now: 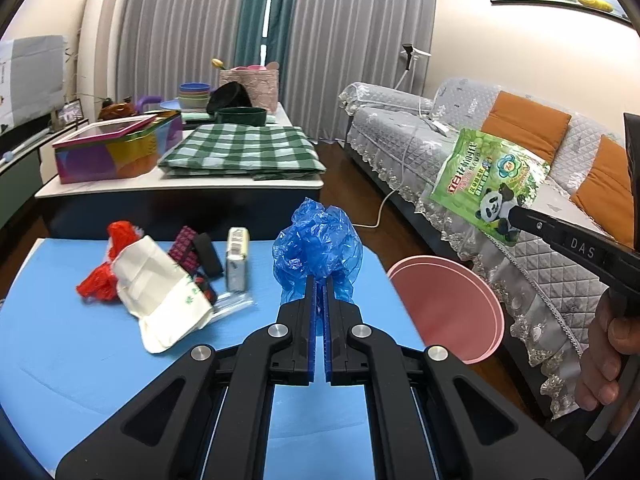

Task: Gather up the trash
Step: 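Carry the blue bag with the left tool while the right tool carries the panda bag over the bucket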

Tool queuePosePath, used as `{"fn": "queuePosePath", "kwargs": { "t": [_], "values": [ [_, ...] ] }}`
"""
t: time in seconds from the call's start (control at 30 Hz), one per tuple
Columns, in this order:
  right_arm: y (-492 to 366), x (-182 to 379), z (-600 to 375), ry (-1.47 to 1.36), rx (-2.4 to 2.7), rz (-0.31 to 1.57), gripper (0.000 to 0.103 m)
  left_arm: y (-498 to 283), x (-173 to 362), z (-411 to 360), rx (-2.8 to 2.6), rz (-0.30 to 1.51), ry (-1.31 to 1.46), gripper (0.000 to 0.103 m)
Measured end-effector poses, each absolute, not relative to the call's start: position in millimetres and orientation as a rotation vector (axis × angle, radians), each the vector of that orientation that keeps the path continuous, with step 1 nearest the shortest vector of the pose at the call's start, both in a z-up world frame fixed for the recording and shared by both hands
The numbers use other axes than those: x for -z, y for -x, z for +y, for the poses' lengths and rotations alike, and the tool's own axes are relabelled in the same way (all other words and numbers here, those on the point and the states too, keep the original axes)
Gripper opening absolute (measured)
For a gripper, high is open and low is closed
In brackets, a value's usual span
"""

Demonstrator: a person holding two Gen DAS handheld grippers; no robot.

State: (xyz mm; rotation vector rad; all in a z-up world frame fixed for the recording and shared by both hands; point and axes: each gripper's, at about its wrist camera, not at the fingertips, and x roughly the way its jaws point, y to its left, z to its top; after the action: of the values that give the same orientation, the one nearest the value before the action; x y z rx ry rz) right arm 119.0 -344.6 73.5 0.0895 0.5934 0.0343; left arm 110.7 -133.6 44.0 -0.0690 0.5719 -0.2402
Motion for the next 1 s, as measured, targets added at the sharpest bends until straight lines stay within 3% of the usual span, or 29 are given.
{"fn": "queuePosePath", "kwargs": {
  "t": [1.0],
  "values": [
    [-143, -46, -432, -0.137, 0.150, 0.649, 0.001, -169, -21, -274, 0.423, 0.628, 0.015, 0.002]
  ]
}}
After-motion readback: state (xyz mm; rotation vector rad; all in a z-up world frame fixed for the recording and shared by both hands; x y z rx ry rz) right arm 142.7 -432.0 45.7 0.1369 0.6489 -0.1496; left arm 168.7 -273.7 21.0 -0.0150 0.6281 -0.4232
